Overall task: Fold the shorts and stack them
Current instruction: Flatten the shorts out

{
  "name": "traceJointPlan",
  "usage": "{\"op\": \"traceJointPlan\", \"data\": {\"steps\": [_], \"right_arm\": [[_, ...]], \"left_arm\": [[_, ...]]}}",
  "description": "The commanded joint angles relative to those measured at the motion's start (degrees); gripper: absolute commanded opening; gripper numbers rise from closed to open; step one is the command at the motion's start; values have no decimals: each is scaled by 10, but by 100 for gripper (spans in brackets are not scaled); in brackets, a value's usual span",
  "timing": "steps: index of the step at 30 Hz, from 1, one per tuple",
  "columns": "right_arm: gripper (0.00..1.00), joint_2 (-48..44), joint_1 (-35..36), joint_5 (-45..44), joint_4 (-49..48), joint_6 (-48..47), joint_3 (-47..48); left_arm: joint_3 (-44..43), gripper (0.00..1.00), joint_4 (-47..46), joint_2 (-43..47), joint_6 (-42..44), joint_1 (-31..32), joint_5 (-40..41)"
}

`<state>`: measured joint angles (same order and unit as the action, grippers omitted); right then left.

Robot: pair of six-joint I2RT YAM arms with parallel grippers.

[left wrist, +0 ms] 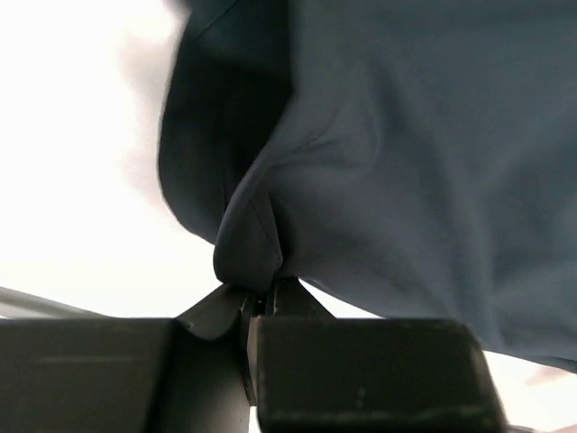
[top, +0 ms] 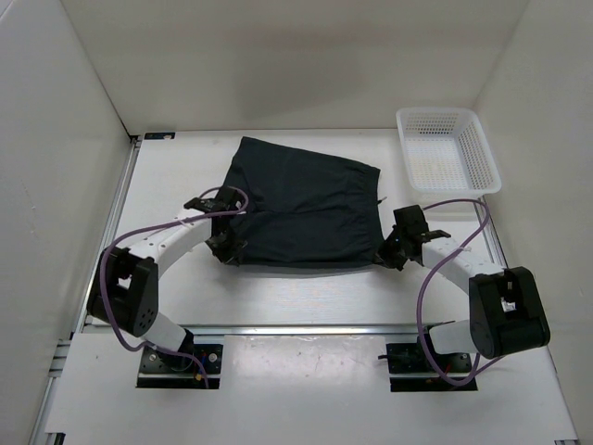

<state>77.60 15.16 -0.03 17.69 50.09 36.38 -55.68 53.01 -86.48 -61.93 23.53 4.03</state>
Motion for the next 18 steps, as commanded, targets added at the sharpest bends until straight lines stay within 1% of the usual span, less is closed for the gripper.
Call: {"op": "traceJointPlan", "data": {"steps": [1, 2, 4, 7, 9, 11, 13, 15, 16, 17, 18], "right_arm": [[0, -11, -6, -19, 10, -13, 14], [0, -11, -6, -19, 15, -13, 14], [0, -11, -6, -19, 16, -13, 19], [0, -17, -6, -19, 16, -18, 19], [0, -17, -6, -19, 16, -18, 19], [0, -17, -6, -19, 16, -18, 19], [0, -17, -6, -19, 16, -24, 19], [0, -17, -6, -19, 16, -24, 19], [0, -17, -6, -14, 16, -24, 19], [0, -17, -6, -14, 16, -24, 19], [0, -17, -6, -14, 16, -24, 19]], "left_arm": [[-45, 10, 29, -4, 4, -11, 29], [-45, 10, 29, -11, 4, -11, 20], [-45, 32, 29, -11, 4, -11, -2], [-17, 87, 34, 11, -1, -11, -17], [4, 93, 27, 28, -8, -11, -22], [14, 85, 27, 36, -15, -11, -22], [26, 74, 27, 43, -22, -11, -22], [26, 66, 27, 48, -28, -11, -17], [26, 66, 27, 48, -28, -11, -17], [26, 63, 22, 48, -28, -11, -17], [26, 63, 22, 34, -28, -11, -11]]}}
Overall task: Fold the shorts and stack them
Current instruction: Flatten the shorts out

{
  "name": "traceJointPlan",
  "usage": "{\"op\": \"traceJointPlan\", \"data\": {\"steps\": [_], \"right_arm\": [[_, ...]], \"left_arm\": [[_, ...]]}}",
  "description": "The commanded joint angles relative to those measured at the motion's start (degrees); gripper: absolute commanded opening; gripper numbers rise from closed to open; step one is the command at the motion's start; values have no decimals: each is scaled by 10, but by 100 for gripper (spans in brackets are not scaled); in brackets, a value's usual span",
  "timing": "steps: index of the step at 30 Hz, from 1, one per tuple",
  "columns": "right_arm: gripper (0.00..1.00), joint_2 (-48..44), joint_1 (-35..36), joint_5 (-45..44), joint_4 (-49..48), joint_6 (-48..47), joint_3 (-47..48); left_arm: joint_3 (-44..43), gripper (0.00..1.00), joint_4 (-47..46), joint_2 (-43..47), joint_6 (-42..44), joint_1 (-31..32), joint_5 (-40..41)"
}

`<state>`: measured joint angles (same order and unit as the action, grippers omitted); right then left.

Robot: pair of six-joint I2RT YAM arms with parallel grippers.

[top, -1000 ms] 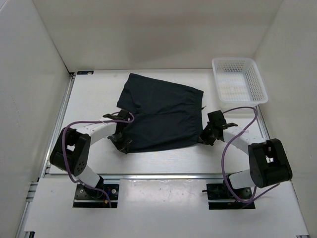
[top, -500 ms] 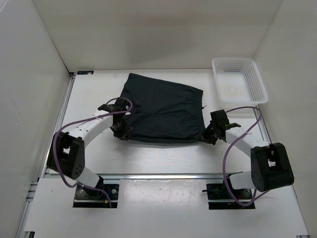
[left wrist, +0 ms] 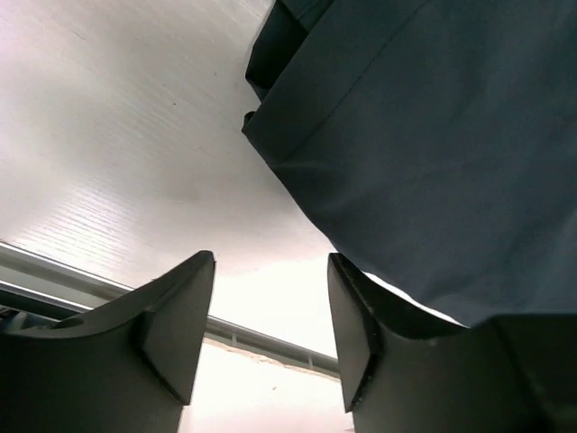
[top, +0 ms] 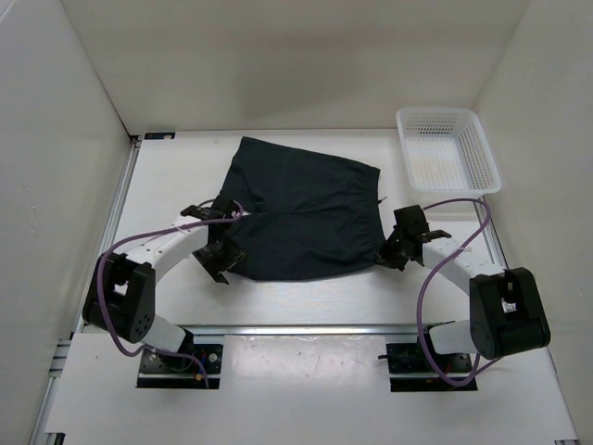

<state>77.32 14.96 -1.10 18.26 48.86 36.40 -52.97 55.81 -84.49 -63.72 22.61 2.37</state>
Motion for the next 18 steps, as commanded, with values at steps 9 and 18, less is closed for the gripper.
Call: {"op": "traceJointPlan", "data": {"steps": [9, 18], "right_arm": [[0, -25, -4, -3, 20, -11, 13], [0, -25, -4, 2, 20, -11, 8]], "left_arm": [[-30, 14, -14, -51, -2, 3, 25], [-42, 41, -19, -61, 4, 3, 60]]}}
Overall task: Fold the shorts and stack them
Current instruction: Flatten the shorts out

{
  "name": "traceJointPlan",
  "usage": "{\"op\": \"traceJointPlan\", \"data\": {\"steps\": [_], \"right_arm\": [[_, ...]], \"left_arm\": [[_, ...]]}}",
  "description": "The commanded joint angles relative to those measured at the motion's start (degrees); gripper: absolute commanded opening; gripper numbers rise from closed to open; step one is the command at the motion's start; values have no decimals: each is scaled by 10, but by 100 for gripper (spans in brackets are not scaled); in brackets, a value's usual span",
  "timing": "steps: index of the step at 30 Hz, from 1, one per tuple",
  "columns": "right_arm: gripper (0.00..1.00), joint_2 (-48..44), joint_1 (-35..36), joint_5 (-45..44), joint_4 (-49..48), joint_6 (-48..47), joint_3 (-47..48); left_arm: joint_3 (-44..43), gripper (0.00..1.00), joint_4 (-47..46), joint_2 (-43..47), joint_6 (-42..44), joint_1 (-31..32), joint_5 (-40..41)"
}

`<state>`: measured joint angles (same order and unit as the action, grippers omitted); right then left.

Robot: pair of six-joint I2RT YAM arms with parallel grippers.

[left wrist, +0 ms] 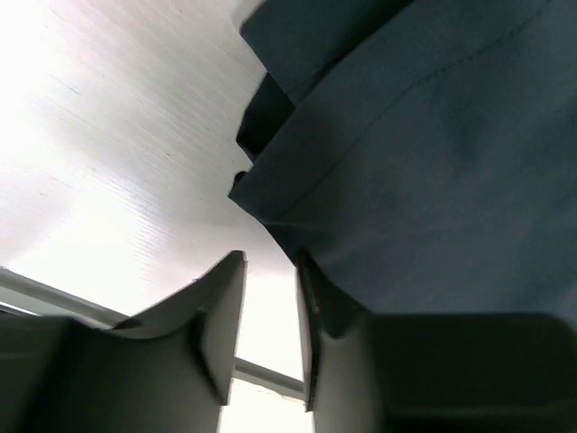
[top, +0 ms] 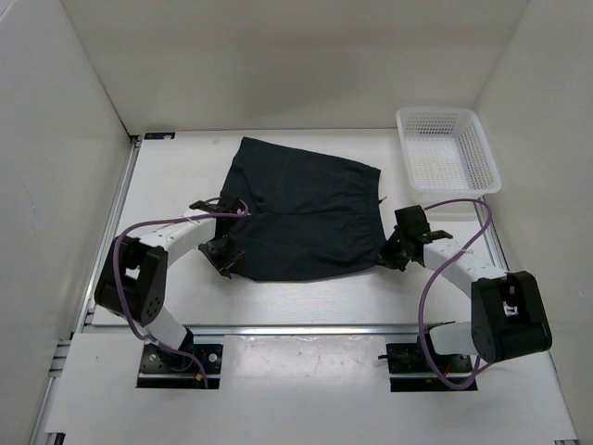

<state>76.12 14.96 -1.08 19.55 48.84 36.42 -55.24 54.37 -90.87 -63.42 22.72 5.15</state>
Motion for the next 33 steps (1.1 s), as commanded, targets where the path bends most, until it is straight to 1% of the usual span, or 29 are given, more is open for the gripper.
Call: {"op": "traceJointPlan", "data": {"steps": [1, 2, 3, 9, 11, 12, 13, 16, 17, 18, 21, 24, 25, 26, 28, 29, 31, 33], "right_arm": [[0, -13, -4, 2, 8, -11, 8], [0, -13, -4, 2, 8, -11, 8], [0, -13, -4, 7, 8, -11, 8], [0, -13, -4, 7, 8, -16, 8], [0, -13, -4, 7, 8, -16, 8], [0, -13, -4, 7, 8, -16, 8], [0, -13, -4, 7, 8, -16, 8], [0, -13, -4, 7, 8, -16, 2], [0, -13, -4, 7, 8, -16, 2], [0, -13, -4, 7, 8, -16, 2], [0, -13, -4, 7, 8, -16, 2], [0, -8, -4, 7, 2, -16, 2], [0, -8, -4, 7, 2, -16, 2], [0, -8, -4, 7, 2, -16, 2], [0, -8, -4, 7, 2, -16, 2], [0, -8, -4, 7, 2, -16, 2], [0, -8, -4, 7, 2, -16, 2], [0, -8, -4, 7, 2, -16, 2]], "left_arm": [[-27, 43, -5, -3, 0, 2, 37], [-34, 47, -5, -3, 6, 2, 37], [-39, 48, -5, -9, 6, 2, 45], [-76, 48, -5, -68, 24, 7, 57], [-83, 42, -5, -75, 24, 13, 57], [-83, 34, 0, -75, 24, 13, 57], [-88, 31, 0, -68, 24, 13, 57], [-94, 24, 19, -50, 24, 13, 62], [-100, 19, 24, -43, 24, 13, 62], [-108, 17, 40, -43, 24, 13, 62], [-129, 14, 68, -23, 37, 19, 67], [-151, 14, 73, -15, 46, 19, 67], [-160, 18, 73, -15, 56, 19, 67], [-180, 29, 79, -26, 68, 19, 61], [-203, 42, 79, -58, 79, 19, 56], [-227, 50, 79, -71, 89, 19, 56], [-253, 52, 79, -113, 96, 19, 56], [-299, 54, 79, -147, 104, 19, 56]]}}
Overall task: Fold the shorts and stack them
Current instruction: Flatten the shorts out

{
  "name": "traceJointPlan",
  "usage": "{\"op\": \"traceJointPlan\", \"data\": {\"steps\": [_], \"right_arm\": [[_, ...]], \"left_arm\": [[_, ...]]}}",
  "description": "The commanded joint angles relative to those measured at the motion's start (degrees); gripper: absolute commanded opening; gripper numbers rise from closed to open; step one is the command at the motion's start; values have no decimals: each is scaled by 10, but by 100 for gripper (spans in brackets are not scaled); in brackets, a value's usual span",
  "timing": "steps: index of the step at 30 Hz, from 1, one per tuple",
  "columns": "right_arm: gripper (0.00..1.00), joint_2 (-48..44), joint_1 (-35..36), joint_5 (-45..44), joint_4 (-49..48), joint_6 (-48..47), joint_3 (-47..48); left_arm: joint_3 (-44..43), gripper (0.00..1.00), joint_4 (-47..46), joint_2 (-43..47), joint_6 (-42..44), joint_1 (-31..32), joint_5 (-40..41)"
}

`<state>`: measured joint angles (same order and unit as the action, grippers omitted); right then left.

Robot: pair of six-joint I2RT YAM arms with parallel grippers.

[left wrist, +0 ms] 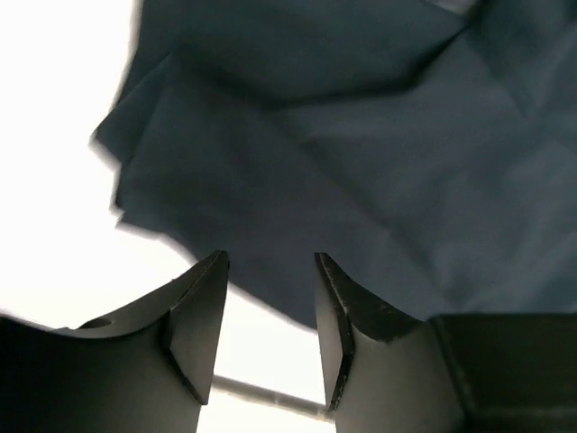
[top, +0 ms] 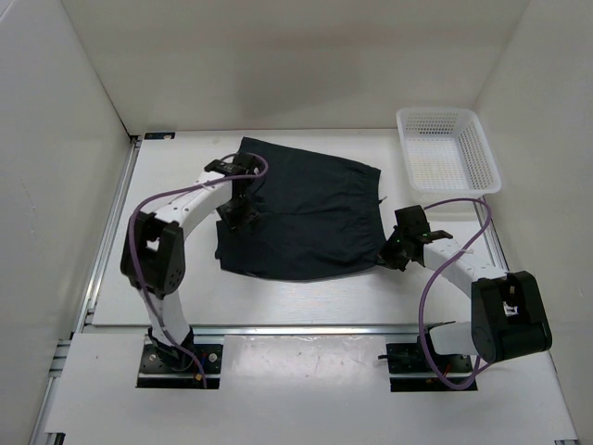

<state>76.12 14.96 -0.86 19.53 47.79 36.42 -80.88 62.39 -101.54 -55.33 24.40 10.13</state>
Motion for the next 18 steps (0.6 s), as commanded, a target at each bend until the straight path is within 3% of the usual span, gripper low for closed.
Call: {"op": "traceJointPlan", "data": {"steps": [1, 3, 5, 7, 11, 14, 15, 18], "right_arm": [[0, -8, -4, 5, 2, -6, 7], [0, -8, -4, 5, 9, -6, 8], [0, -15, -4, 5, 9, -6, 8], [0, -15, -4, 5, 9, -6, 8], [0, -8, -4, 5, 9, -11, 8], [0, 3, -4, 5, 9, -16, 13], [0, 9, -4, 10, 3, -16, 13], [0, 14, -4, 10, 3, -16, 18]], "left_arm": [[-60, 53, -2, -71, 30, 2, 6], [-103, 44, 34, -82, 30, 7, 28], [-103, 22, 40, -64, 25, 7, 43], [-67, 10, 40, -38, 20, 7, 53], [45, 10, 19, 53, 14, -18, 39], [141, 28, -16, 117, 8, -40, 21], [177, 50, -26, 129, 8, -51, 11], [210, 59, -66, 144, 22, -79, -4]]}}
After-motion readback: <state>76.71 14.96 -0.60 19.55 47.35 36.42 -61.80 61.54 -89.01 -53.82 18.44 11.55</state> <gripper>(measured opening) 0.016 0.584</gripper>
